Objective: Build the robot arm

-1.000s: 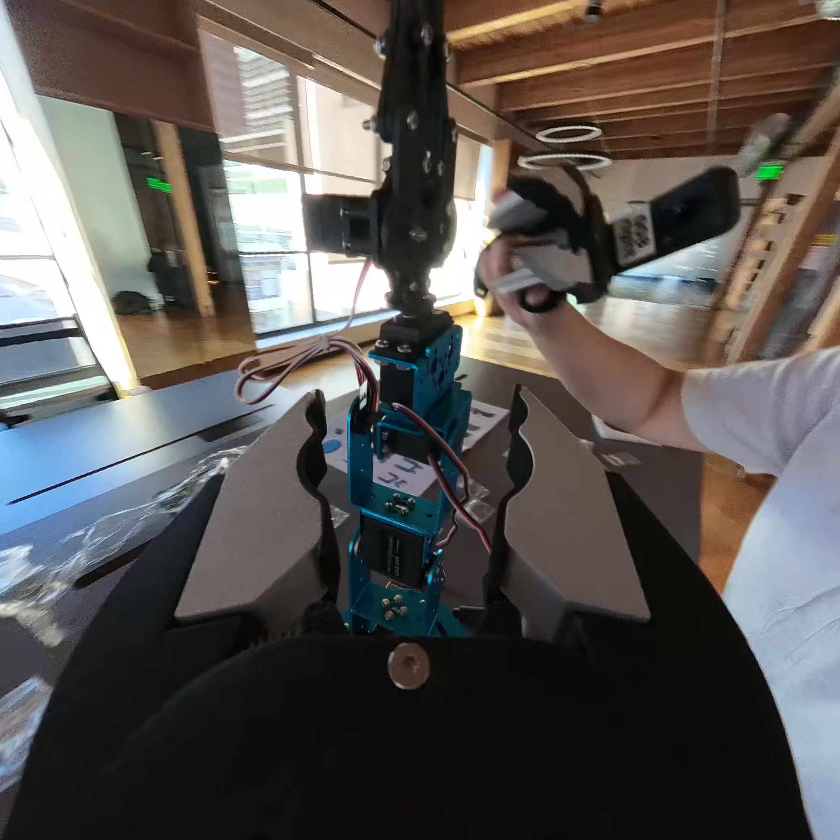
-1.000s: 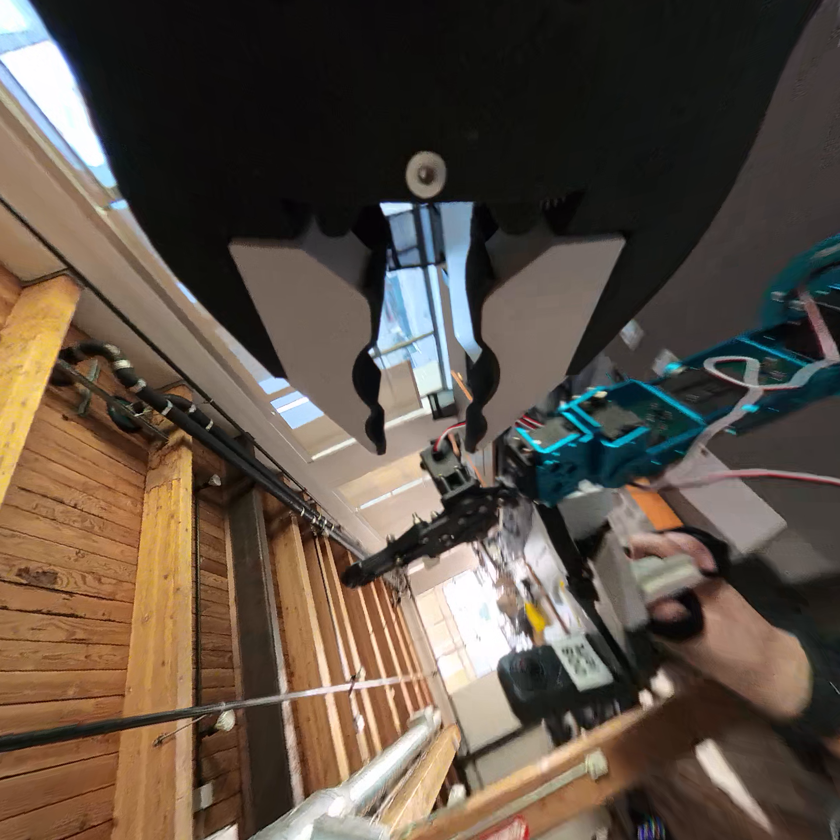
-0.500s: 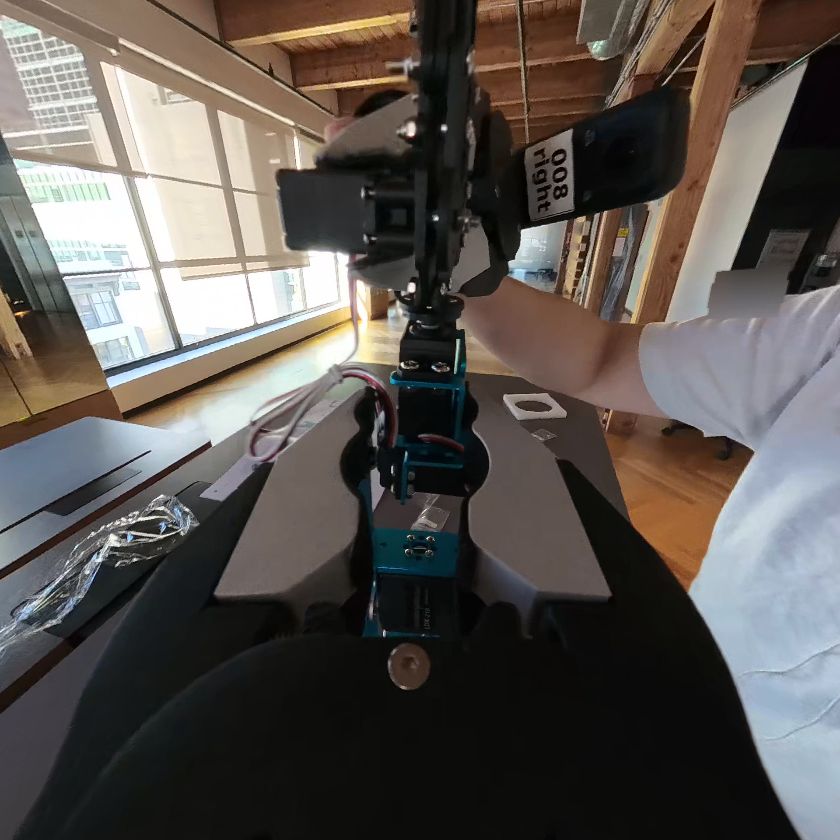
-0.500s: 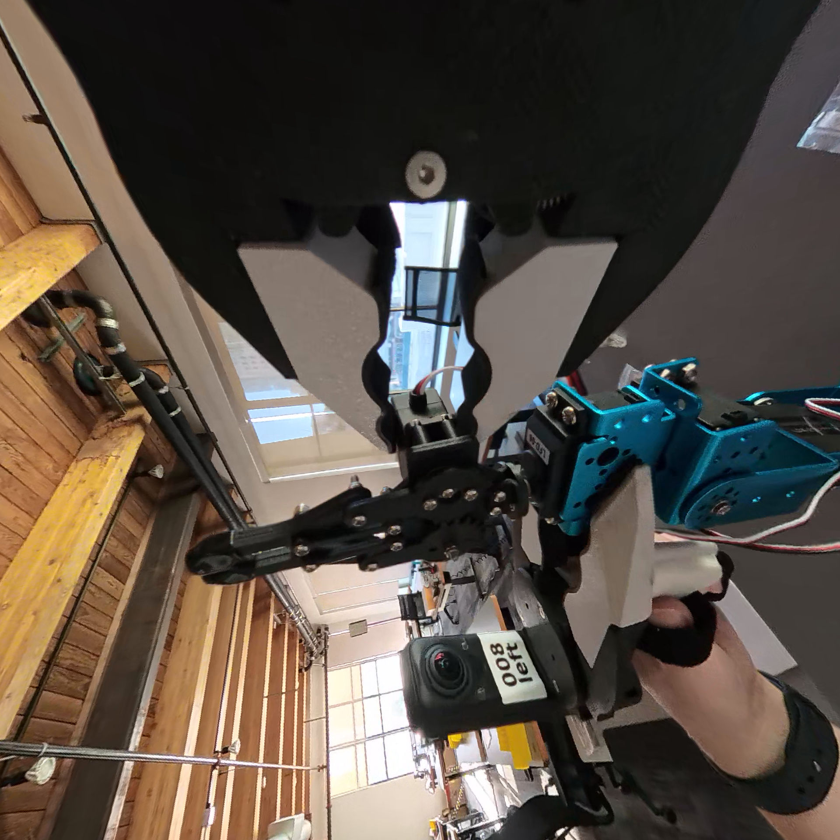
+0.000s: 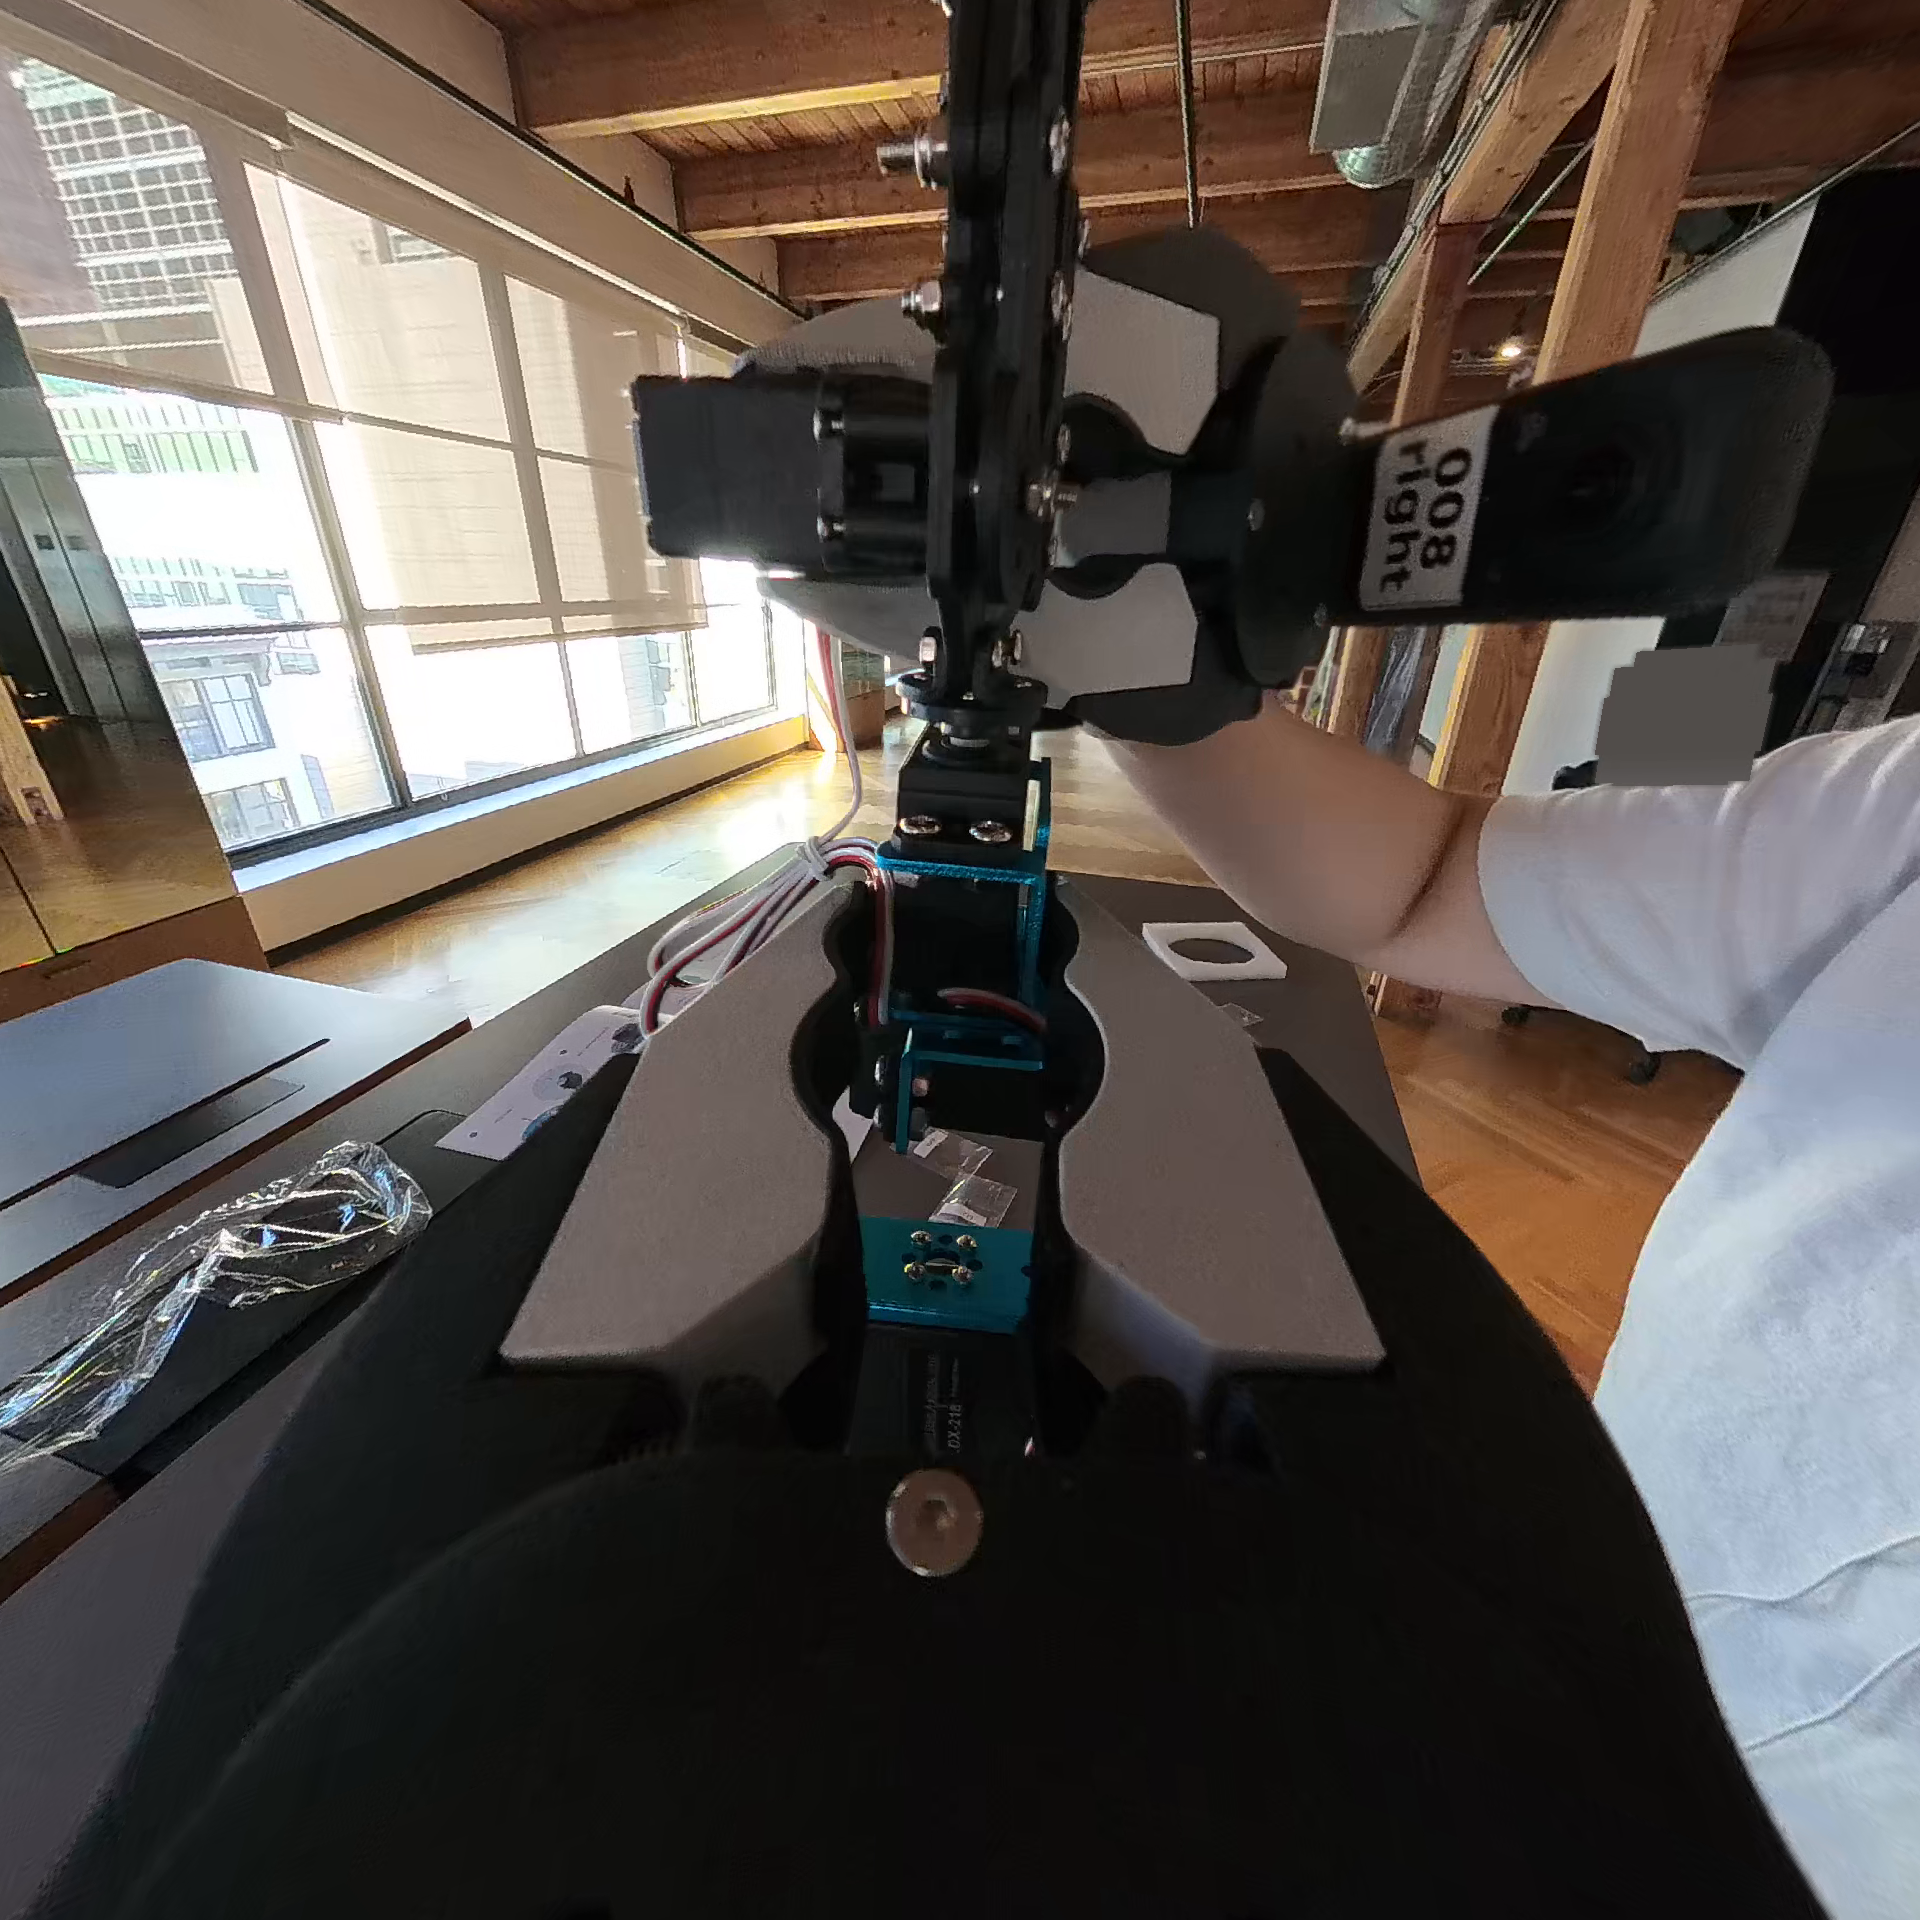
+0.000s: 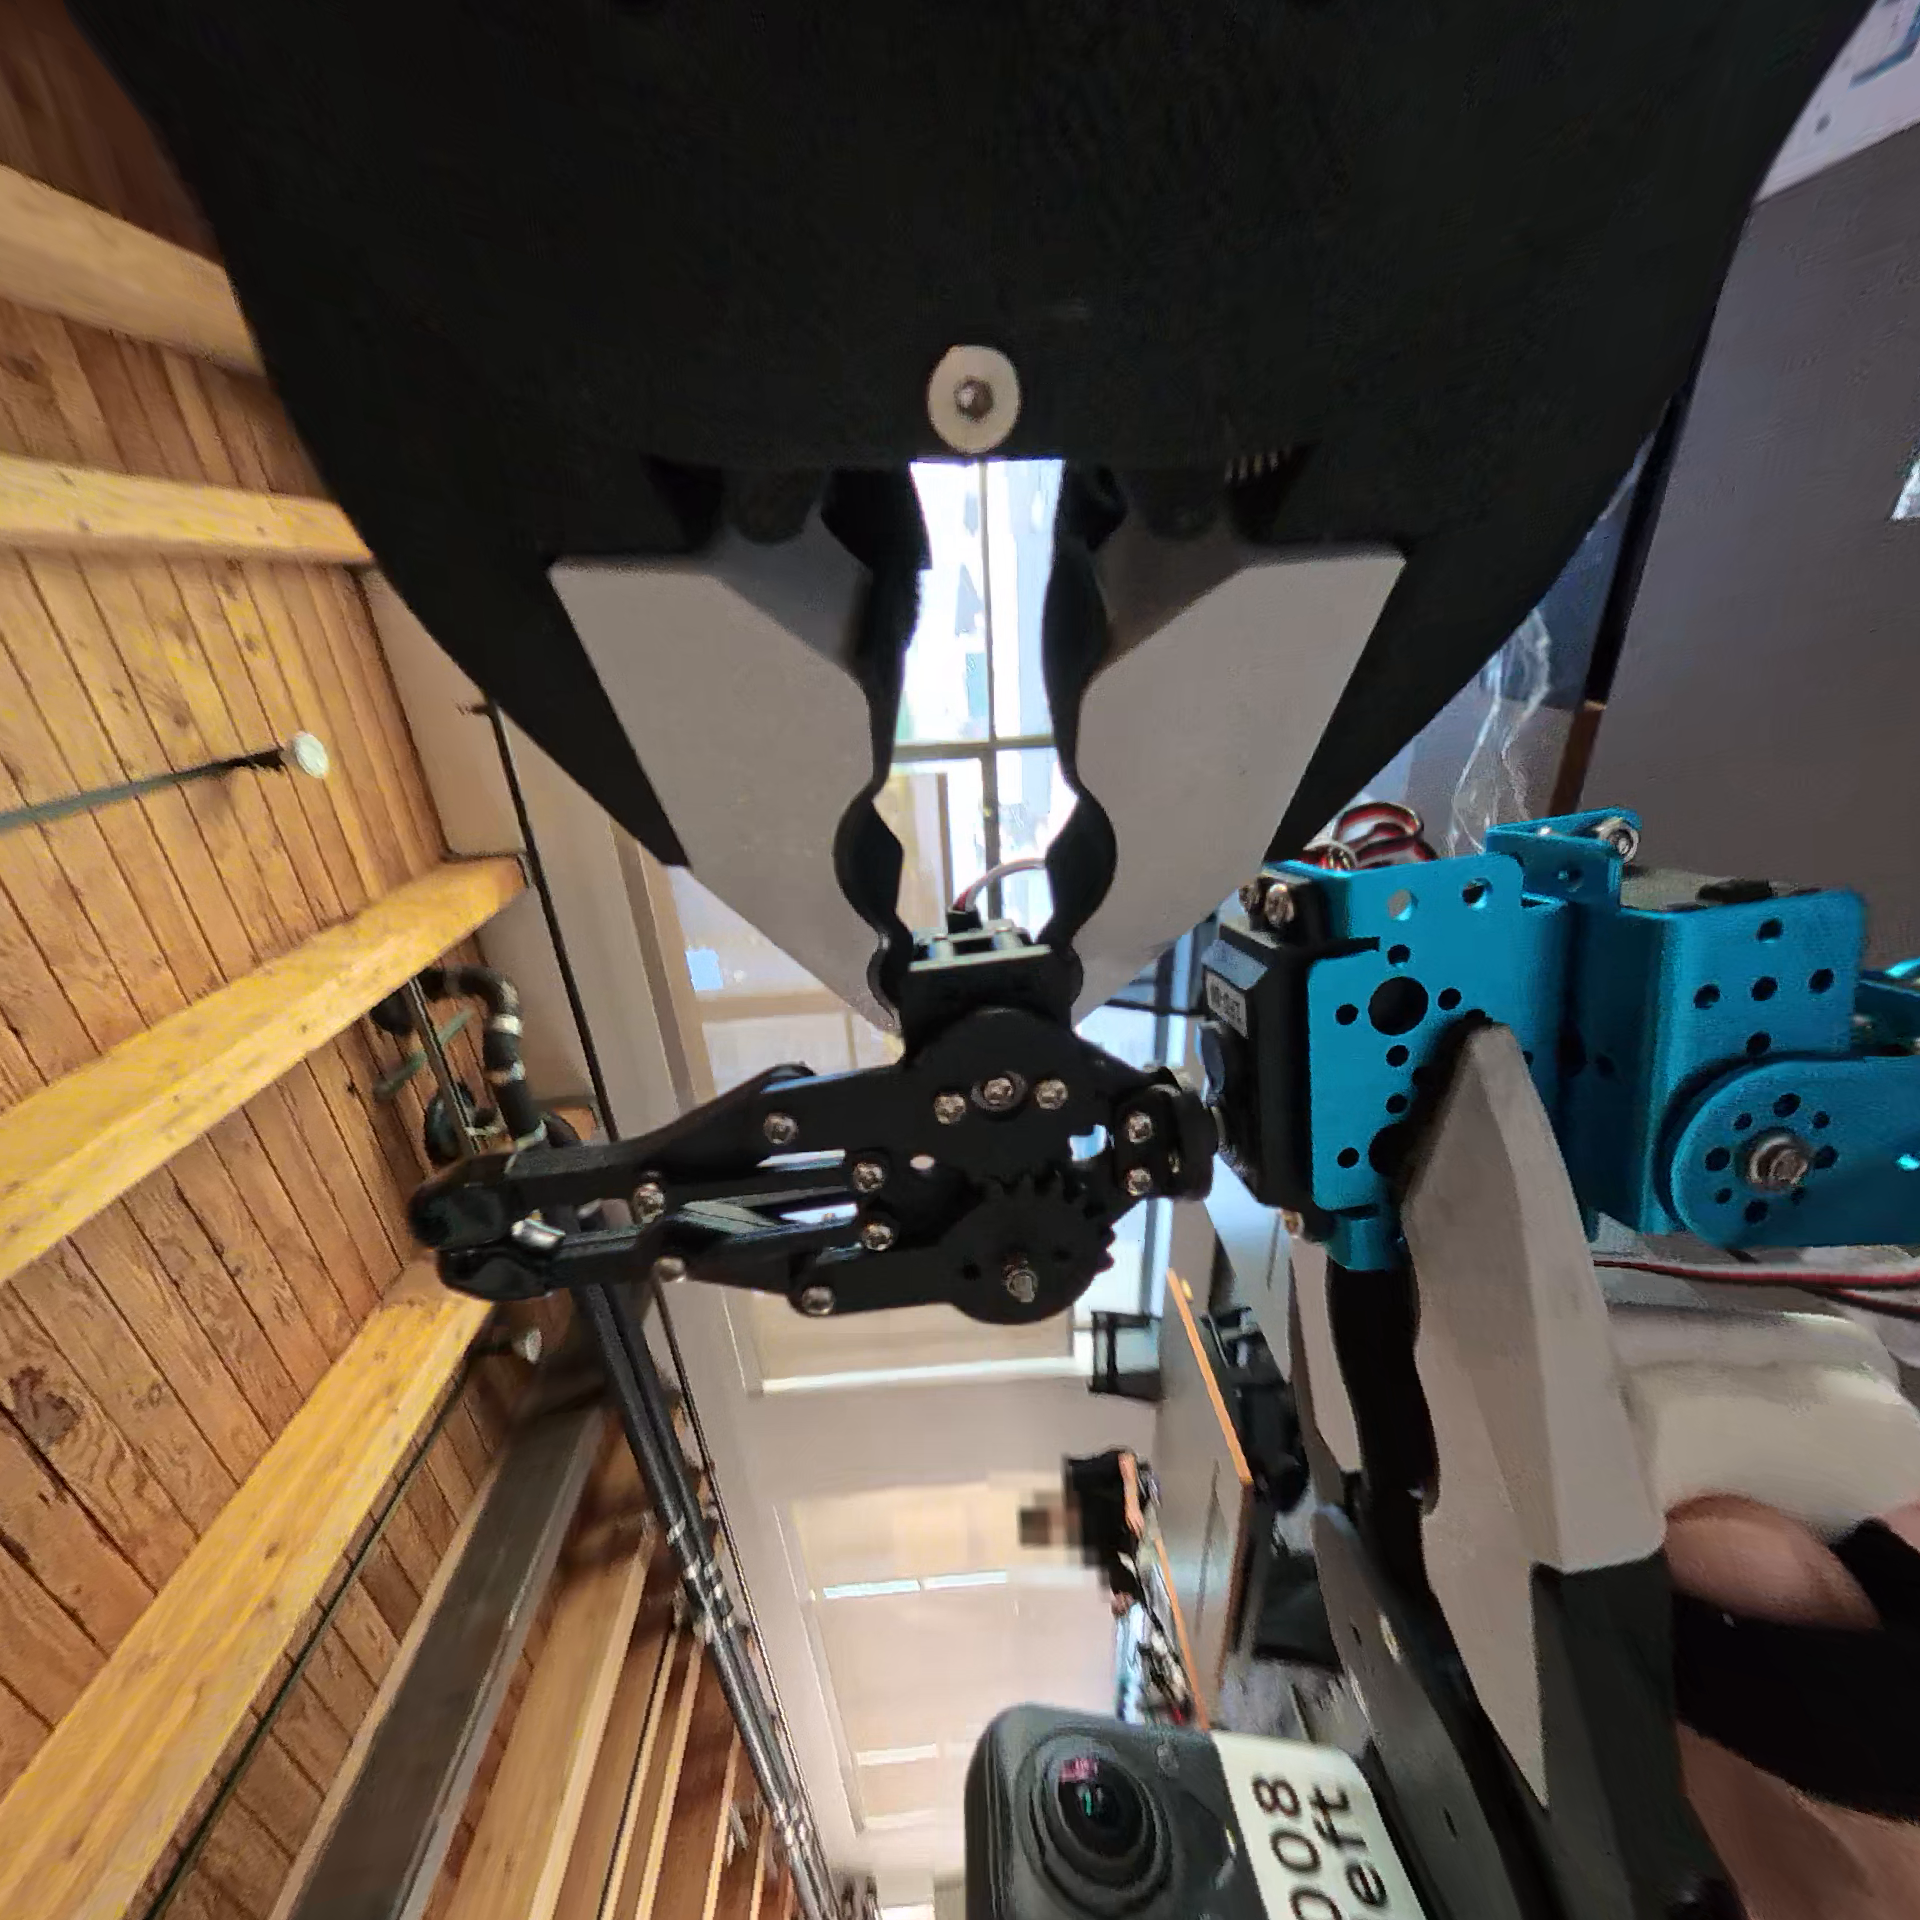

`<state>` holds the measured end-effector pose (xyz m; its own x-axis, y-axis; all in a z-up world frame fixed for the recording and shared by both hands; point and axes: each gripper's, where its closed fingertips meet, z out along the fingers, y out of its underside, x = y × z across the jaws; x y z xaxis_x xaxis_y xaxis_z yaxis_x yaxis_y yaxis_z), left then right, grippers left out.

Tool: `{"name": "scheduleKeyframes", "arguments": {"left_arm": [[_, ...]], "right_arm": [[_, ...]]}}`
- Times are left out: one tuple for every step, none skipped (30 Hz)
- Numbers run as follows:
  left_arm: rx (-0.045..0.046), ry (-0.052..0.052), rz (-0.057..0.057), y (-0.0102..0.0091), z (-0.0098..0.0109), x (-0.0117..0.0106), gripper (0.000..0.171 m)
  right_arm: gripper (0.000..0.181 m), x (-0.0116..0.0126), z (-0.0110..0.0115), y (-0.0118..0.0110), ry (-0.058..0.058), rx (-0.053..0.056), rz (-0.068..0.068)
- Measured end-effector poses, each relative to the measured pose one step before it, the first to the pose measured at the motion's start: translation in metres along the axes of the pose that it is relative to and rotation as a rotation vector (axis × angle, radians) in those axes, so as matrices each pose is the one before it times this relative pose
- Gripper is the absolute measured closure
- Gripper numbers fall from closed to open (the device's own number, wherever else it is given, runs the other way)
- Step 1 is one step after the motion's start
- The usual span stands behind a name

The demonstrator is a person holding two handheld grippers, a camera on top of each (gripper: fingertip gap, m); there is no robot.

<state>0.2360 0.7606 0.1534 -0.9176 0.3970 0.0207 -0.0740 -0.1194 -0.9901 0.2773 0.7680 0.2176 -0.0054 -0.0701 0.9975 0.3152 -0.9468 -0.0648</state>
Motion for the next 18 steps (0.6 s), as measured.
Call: {"name": "scheduleKeyframes", "arguments": {"left_arm": [[0.00107,-0.0057,-0.0012,-0.00014,-0.00063,-0.0003,0.142],[0.00109,-0.0038,-0.0038,-0.00004,-0.00063,-0.00009,0.142],[0.00152,-0.001,-0.0038,-0.0001,-0.00055,0.00016,0.142],[0.00214,-0.0002,-0.0007,-0.00005,-0.00026,0.00016,0.142],[0.00296,0.0003,0.0011,-0.00016,-0.00015,-0.00002,0.142],[0.00283,0.0035,0.0022,-0.00005,-0.00021,0.00025,0.142],[0.00166,0.0075,0.0063,-0.00008,-0.00023,0.00063,0.142],[-0.00095,0.0079,0.0073,0.00003,-0.00009,0.0005,0.142],[-0.00415,0.0043,0.0023,0.00024,0.00019,-0.00007,0.142],[-0.00519,0.0061,-0.0002,0.00019,0.00017,-0.00031,0.142],[-0.00465,0.0111,0.002,0.00005,-0.00025,0.0002,0.143],[-0.00422,0.009,0.0021,0.0001,-0.00015,-0.00015,0.143],[-0.0045,0.0052,-0.0002,0.00016,-0.00001,-0.00014,0.143],[-0.00534,0.003,0.0,0.0003,0.00005,0.00002,0.143],[-0.00539,0.0011,0.0028,0.00021,0.00014,0.00019,0.143],[-0.00521,-0.0001,0.0034,0.00017,0.00005,0.00024,0.143],[-0.0044,-0.0008,0.0025,0.00018,0.00028,0.00012,0.143],[-0.00344,-0.0016,0.0011,0.00015,0.00047,-0.00007,0.143]], "right_arm": [[0.16,0.00023,0.00062,0.00057,0.01,-0.029,0.0023],[0.16,0.00007,0.00051,0.00012,0.0097,-0.0262,0.0077],[0.16,0.00019,0.00005,-0.00033,0.0086,-0.0188,-0.0026],[0.16,0.00028,0.00005,-0.00001,0.0079,-0.0141,-0.011],[0.16,0.00016,0.00021,0.00013,0.0056,-0.0113,-0.0061],[0.16,-0.00026,0.00028,-0.00032,-0.004,-0.0005,0.0037],[0.16,-0.00034,0.00027,-0.00097,-0.0136,0.0166,-0.0034],[0.161,-0.00034,0.00039,-0.00105,-0.0192,0.0302,-0.0103],[0.16,-0.00066,0.00136,0.00026,-0.019,0.0232,0.0082],[0.16,-0.00067,0.00152,0.00003,-0.0164,0.0243,0.014],[0.16,-0.00014,0.00096,-0.00122,-0.0103,0.0379,-0.0003],[0.16,-0.00014,0.00106,-0.00048,-0.0041,0.0295,0.0016],[0.16,0.00004,0.00092,-0.00055,-0.0003,0.0245,0.0074],[0.16,0.00002,0.00033,-0.00059,0.0012,0.0241,0.0052],[0.16,0.00008,-0.00029,-0.00082,0.0038,0.0258,0.0068],[0.16,0.00016,-0.00062,-0.00081,0.0063,0.0287,0.0062],[0.16,0.00006,-0.00057,-0.00054,0.0071,0.0318,0.008],[0.16,0.00006,-0.00021,0.00013,0.0058,0.0299,0.017]]}}
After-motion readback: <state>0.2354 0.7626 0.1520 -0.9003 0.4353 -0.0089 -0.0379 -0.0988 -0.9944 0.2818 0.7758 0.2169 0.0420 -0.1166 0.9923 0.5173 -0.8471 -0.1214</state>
